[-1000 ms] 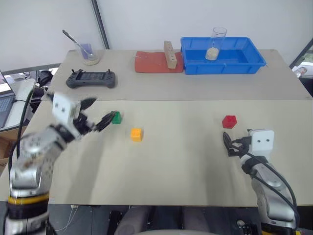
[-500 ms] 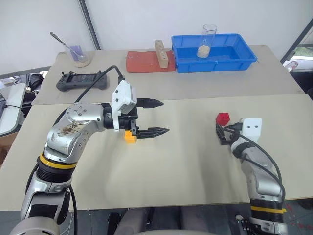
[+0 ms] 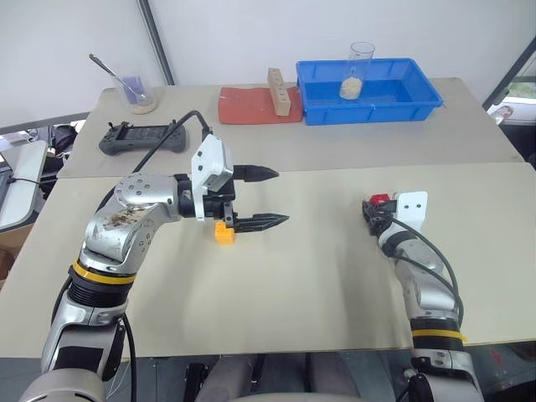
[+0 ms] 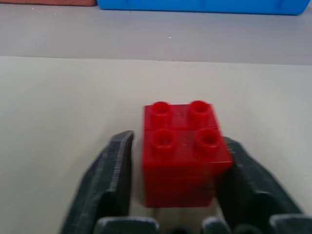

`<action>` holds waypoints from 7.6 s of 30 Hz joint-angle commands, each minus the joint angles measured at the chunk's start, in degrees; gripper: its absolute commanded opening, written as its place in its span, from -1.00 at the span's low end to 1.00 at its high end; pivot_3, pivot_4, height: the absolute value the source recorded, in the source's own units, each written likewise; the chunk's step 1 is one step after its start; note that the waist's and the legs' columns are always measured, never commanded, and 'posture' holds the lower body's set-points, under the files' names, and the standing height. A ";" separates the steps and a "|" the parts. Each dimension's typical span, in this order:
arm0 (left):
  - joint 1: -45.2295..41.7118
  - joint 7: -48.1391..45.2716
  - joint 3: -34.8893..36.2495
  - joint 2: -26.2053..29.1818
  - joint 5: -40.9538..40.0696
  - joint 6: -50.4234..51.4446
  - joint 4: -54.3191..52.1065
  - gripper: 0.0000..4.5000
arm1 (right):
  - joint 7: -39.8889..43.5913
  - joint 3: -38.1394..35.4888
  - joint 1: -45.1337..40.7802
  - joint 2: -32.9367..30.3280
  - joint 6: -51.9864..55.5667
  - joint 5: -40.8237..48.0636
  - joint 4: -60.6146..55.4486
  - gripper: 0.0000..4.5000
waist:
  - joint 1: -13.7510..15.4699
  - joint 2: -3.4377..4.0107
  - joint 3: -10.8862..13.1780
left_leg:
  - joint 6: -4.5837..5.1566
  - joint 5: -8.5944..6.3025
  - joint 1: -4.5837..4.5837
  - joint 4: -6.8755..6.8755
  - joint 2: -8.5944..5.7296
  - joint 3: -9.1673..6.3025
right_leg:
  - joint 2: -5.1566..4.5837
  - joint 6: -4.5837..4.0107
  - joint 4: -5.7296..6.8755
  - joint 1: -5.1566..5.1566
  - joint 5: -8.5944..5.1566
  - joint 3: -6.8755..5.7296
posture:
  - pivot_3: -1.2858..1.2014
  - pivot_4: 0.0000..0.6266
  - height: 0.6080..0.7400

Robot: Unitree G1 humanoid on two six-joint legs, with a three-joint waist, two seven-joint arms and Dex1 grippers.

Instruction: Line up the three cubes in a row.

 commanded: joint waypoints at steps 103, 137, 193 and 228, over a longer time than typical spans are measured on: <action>17.98 46.15 13.94 -21.09 24.49 -30.83 28.51 -0.41 | 32.84 8.77 -25.74 -25.68 41.34 42.85 -37.31 1.00 | 3.11 -0.44 0.13 | 0.57 -0.51 -0.37 0.55 0.21 0.89 | -0.19 0.20 -0.39 -0.21 0.35 0.57 | 0.03 -0.52 1.00; 2.85 1.17 -14.94 -15.43 18.79 -20.25 17.56 -0.43 | 47.17 -4.74 5.54 -42.04 25.21 31.82 -38.59 1.00 | 1.67 -0.54 0.20 | 0.79 -0.59 -0.42 0.62 0.23 1.00 | -0.13 0.26 -0.50 -0.13 0.37 0.64 | 0.03 -0.52 1.00; 4.14 1.53 -11.22 -16.85 21.90 -19.51 8.69 0.98 | 50.15 -1.87 5.56 -42.14 20.79 28.33 -34.87 1.00 | 1.61 -0.55 0.21 | 0.92 -0.67 -0.45 0.91 0.20 1.01 | -0.11 0.33 -0.46 -0.04 0.38 0.60 | 0.03 -0.52 1.00; -2.10 -19.84 -0.35 -0.77 21.37 -43.80 50.42 0.98 | 33.63 5.71 -21.08 -31.61 41.62 49.54 -43.18 1.00 | 1.02 -0.49 0.21 | 0.94 -0.70 -0.53 0.87 0.22 1.00 | -0.23 0.33 -0.38 -0.29 0.40 0.68 | 0.03 -0.52 1.00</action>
